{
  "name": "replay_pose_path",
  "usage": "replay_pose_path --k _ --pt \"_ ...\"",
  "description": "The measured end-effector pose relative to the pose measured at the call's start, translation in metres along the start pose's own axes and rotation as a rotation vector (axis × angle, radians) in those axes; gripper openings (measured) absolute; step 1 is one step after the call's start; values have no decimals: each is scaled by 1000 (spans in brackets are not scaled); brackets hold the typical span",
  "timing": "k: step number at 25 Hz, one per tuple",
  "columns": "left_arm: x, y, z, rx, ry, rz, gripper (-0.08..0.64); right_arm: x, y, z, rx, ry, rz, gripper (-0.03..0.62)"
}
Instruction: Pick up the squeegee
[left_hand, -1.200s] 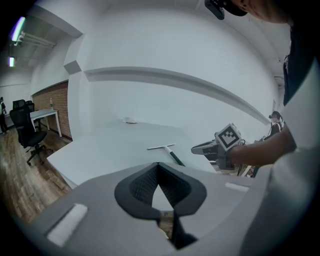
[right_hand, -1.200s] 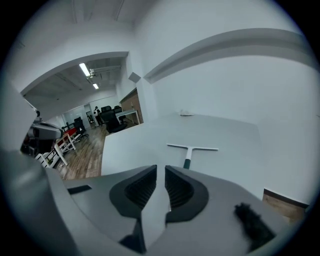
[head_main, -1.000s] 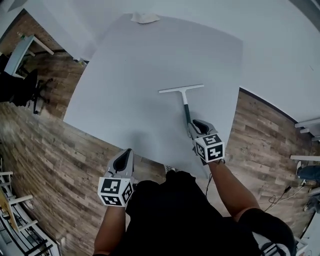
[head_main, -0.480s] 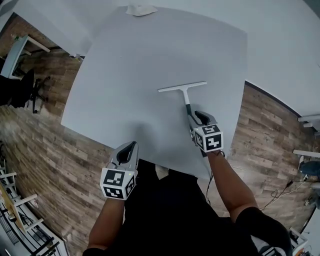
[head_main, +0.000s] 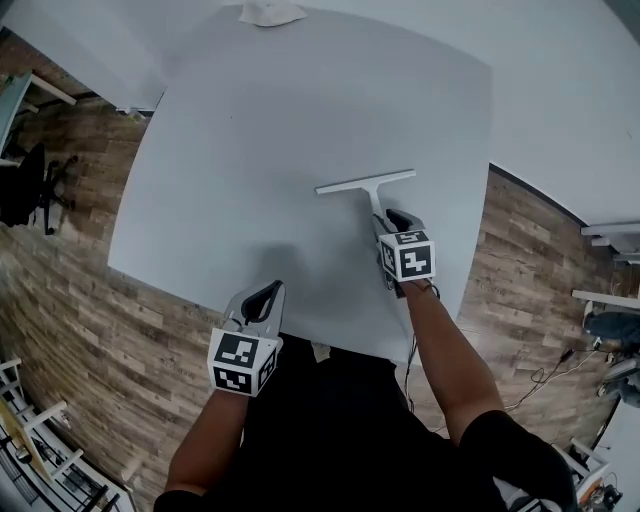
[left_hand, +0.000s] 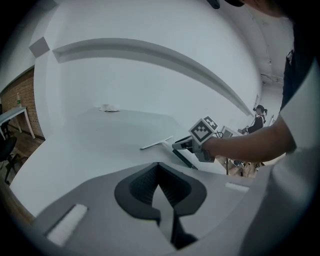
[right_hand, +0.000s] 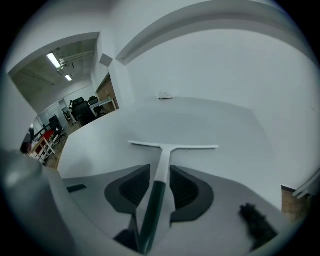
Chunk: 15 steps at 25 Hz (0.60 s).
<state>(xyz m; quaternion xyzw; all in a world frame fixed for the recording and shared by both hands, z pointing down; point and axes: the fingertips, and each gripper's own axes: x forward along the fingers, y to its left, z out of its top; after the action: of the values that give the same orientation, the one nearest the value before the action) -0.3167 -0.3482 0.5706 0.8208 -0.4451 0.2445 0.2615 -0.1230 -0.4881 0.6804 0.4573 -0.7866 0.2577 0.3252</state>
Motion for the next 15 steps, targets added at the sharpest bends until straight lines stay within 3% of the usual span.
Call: replay_pose_path --k 15 --pt "5 37 -13 -55 36 -38 6 41 -8 -10 26 94 -71 124"
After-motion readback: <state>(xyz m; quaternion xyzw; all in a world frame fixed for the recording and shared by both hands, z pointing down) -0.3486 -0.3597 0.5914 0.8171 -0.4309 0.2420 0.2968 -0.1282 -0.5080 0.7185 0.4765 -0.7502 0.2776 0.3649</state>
